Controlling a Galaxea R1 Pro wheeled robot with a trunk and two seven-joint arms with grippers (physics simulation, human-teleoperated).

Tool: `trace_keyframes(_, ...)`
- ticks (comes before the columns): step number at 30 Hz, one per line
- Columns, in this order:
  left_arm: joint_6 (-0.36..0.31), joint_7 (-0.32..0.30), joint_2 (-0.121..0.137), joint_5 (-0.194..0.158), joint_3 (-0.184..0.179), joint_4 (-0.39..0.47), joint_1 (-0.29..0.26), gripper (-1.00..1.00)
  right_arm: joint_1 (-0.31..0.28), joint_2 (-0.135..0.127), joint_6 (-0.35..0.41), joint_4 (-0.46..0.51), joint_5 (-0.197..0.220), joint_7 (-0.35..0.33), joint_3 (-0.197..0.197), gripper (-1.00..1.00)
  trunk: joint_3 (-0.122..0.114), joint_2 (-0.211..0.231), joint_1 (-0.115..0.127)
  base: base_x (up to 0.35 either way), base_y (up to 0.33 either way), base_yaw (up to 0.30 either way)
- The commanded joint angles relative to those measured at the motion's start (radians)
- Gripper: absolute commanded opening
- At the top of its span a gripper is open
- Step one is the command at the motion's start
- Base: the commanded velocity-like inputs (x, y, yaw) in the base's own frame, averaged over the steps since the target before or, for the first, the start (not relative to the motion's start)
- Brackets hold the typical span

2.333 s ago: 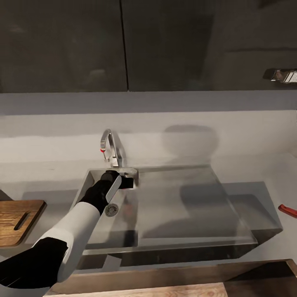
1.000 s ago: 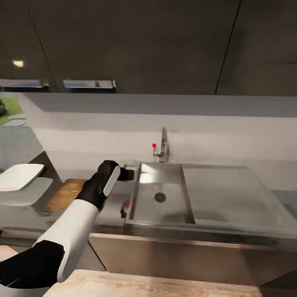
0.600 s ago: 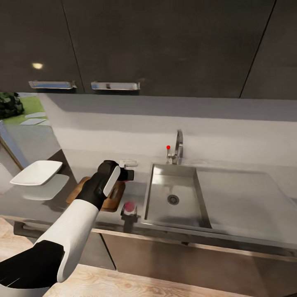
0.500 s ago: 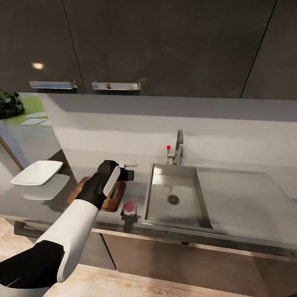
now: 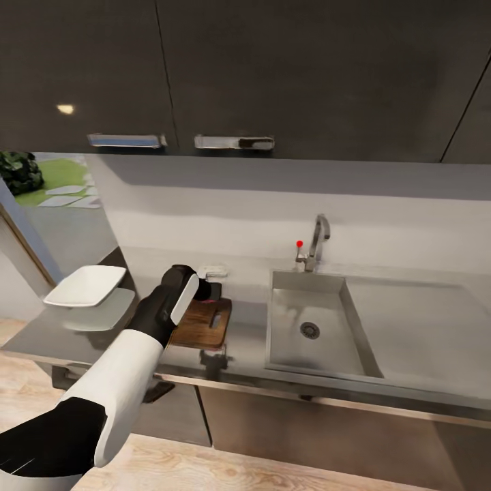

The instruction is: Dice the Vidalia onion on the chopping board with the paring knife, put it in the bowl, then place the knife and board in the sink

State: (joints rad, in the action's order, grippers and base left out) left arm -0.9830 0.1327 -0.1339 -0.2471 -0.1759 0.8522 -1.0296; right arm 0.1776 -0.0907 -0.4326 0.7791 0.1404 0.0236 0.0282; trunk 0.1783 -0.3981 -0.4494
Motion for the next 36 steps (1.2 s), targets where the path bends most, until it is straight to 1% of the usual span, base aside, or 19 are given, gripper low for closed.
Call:
trace_keyframes(1,-0.003,0.01,0.0,-0.011,-0.002,0.001,-0.001,-1.0,0.0,0.0,-0.002,0.002,0.007,0.002,0.003,1.0,0.002,-0.002,-0.001,0.0,0.307,-0.017)
trace_keyframes(11,-0.003,0.009,0.0,-0.011,-0.003,-0.004,-0.001,-1.0,0.0,-0.001,-0.002,0.002,0.007,0.002,0.003,1.0,0.002,-0.002,-0.001,0.0,0.288,-0.117)
trace_keyframes(21,-0.001,0.008,0.0,-0.011,-0.004,-0.021,0.003,-1.0,0.0,0.0,-0.002,0.002,0.007,0.002,0.004,1.0,0.001,-0.002,-0.001,0.0,0.036,-0.148)
trace_keyframes(28,0.004,0.008,0.0,-0.011,-0.004,-0.049,0.003,-1.0,0.0,0.0,-0.002,0.002,0.007,0.002,0.004,1.0,0.001,-0.002,-0.001,0.0,0.015,-0.038)
trace_keyframes(36,0.005,0.008,0.001,-0.011,-0.004,-0.054,0.003,-1.0,0.0,0.0,-0.002,0.002,0.007,0.002,0.004,1.0,0.001,-0.002,-0.001,-0.049,0.21,-0.002)
